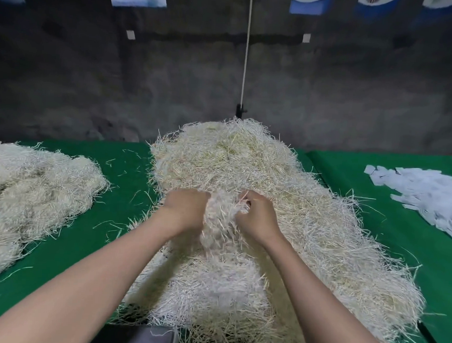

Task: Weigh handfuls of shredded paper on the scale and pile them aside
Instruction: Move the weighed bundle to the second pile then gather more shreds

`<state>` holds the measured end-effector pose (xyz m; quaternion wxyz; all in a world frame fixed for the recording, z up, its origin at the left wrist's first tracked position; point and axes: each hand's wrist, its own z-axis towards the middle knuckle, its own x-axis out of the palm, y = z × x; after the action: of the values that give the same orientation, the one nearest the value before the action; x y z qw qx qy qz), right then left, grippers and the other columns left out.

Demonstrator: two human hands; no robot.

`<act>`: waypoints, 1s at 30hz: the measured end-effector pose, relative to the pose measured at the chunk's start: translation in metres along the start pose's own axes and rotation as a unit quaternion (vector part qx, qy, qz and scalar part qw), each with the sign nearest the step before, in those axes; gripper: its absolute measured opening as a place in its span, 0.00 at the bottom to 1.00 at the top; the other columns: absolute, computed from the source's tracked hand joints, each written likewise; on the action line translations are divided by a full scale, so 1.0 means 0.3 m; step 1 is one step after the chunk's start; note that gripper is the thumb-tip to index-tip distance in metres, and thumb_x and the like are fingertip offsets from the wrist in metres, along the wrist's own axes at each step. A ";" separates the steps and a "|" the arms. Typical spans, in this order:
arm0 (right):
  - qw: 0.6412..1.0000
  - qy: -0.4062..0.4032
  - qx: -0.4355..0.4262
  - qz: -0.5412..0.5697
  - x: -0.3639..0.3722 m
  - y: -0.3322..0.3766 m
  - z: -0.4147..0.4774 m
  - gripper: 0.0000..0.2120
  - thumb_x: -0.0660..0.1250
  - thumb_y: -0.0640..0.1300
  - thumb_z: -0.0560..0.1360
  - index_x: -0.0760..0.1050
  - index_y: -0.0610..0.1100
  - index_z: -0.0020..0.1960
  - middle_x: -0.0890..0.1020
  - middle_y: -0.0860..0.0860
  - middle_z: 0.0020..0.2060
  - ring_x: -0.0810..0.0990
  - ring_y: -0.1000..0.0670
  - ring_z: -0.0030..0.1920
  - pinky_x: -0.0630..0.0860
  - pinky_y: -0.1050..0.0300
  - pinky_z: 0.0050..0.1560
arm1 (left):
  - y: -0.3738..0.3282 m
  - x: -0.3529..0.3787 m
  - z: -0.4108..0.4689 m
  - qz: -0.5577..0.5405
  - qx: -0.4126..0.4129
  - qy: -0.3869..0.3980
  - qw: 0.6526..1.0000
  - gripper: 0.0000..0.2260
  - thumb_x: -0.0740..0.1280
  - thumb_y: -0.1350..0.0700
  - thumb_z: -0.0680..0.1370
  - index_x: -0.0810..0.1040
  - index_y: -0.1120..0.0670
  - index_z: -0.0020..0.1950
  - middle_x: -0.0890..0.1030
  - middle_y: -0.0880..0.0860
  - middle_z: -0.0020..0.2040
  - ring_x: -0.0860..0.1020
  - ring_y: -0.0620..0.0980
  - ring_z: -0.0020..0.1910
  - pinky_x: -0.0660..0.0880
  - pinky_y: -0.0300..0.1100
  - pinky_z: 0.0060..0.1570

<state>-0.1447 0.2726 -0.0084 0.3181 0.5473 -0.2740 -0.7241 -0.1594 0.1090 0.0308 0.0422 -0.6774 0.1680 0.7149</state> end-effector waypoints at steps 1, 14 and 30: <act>1.000 -0.001 -0.012 0.009 0.005 -0.008 -0.015 0.15 0.69 0.39 0.73 0.71 0.49 0.57 0.76 0.57 0.40 0.72 0.61 0.27 0.68 0.70 0.31 | 0.023 0.012 0.021 -0.016 -0.028 -0.066 0.997 0.22 0.67 0.61 0.71 0.70 0.51 0.63 0.75 0.47 0.39 0.75 0.46 0.36 0.76 0.41 0.37; 0.935 0.105 -0.073 -0.329 0.094 -0.273 -0.155 0.09 0.57 0.39 0.80 0.72 0.47 0.57 0.79 0.51 0.42 0.78 0.50 0.43 0.72 0.59 0.49 | 0.076 0.009 0.103 -0.691 -0.331 -0.318 0.558 0.14 0.64 0.68 0.75 0.68 0.57 0.58 0.74 0.52 0.38 0.71 0.46 0.37 0.73 0.29 0.42; 0.988 0.071 0.039 0.134 0.058 0.156 -0.043 0.42 0.63 0.45 0.77 0.35 0.51 0.77 0.43 0.55 0.76 0.49 0.51 0.75 0.51 0.58 0.69 | 0.085 -0.041 0.021 -0.749 -0.340 -0.179 0.541 0.26 0.64 0.63 0.75 0.61 0.64 0.72 0.66 0.59 0.72 0.65 0.61 0.71 0.65 0.52 0.69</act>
<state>-0.1282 0.2285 0.0124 0.4096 0.5674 -0.3498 -0.6229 -0.1719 0.0890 0.0479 0.3577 -0.3785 -0.6668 0.5330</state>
